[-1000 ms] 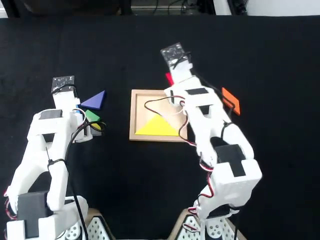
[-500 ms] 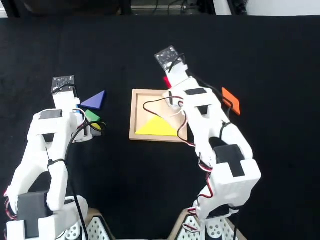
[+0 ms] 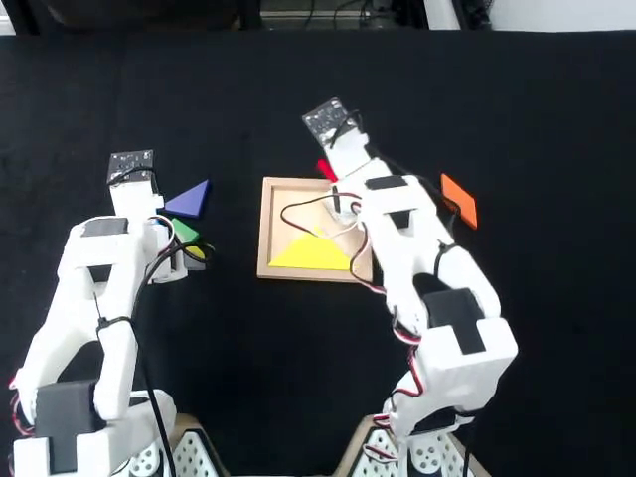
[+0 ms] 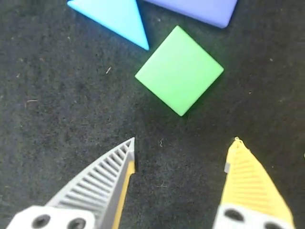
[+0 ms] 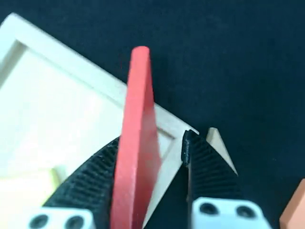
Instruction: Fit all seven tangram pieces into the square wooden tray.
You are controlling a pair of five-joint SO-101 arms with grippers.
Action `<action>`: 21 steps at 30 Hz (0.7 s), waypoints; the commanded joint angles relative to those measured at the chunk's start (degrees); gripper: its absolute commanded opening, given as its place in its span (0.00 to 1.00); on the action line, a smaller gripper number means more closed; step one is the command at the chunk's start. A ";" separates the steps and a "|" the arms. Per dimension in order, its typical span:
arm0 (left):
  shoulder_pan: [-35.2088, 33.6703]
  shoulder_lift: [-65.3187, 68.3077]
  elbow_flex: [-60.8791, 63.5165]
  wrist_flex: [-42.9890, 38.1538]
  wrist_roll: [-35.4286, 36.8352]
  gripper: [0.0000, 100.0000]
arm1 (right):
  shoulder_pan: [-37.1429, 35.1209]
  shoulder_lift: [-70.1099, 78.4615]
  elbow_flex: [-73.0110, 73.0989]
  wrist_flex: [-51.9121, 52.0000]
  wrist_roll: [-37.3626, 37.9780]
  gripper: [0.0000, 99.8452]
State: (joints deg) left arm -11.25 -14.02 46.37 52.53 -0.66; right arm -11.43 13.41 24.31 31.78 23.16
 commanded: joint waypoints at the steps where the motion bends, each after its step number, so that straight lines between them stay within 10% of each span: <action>1: 0.66 -1.76 -0.13 -1.58 -0.62 0.31 | -2.99 -6.11 1.01 1.14 0.09 0.17; 11: 0.66 -1.76 1.27 -3.52 -0.62 0.31 | -9.05 -16.04 9.89 1.67 0.18 0.17; 21: 0.66 -1.76 1.27 -3.52 -0.62 0.31 | 0.26 -21.23 12.00 2.46 0.18 0.17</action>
State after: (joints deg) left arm -11.25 -14.02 47.87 49.54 -0.66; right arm -14.77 -6.99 36.53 33.27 23.16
